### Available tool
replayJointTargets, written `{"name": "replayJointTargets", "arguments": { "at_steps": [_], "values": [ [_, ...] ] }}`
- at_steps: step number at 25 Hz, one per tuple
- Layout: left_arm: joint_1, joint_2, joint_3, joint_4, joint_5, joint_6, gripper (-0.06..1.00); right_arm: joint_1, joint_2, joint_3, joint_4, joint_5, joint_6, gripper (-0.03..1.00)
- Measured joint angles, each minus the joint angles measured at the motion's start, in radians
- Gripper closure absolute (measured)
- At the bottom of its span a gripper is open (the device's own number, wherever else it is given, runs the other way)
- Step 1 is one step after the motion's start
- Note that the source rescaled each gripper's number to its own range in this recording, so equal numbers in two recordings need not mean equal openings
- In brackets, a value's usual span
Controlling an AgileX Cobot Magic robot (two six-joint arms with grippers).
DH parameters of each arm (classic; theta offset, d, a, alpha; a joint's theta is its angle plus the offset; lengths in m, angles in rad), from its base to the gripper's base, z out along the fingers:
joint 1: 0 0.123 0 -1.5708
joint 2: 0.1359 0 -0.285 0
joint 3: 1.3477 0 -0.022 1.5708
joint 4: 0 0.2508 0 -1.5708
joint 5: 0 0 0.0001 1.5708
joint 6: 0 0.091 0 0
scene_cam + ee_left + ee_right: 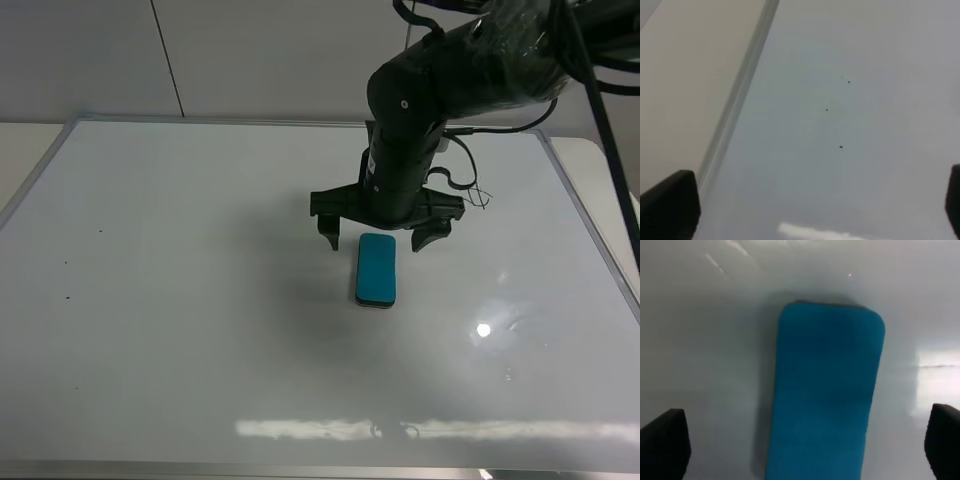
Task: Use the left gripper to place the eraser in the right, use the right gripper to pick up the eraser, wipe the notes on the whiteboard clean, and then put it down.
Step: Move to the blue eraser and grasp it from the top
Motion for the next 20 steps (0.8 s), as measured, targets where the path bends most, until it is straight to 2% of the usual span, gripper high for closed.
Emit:
{"name": "replayJointTargets", "arguments": {
  "at_steps": [8, 20],
  "values": [
    [0.000, 0.000, 0.000, -0.001, 0.000, 0.000, -0.06, 0.000, 0.051, 0.052, 0.057, -0.089, -0.024, 0.10],
    [0.000, 0.000, 0.000, -0.001, 0.000, 0.000, -0.06, 0.000, 0.064, 0.054, 0.074, -0.105, -0.045, 0.10]
  ]
}}
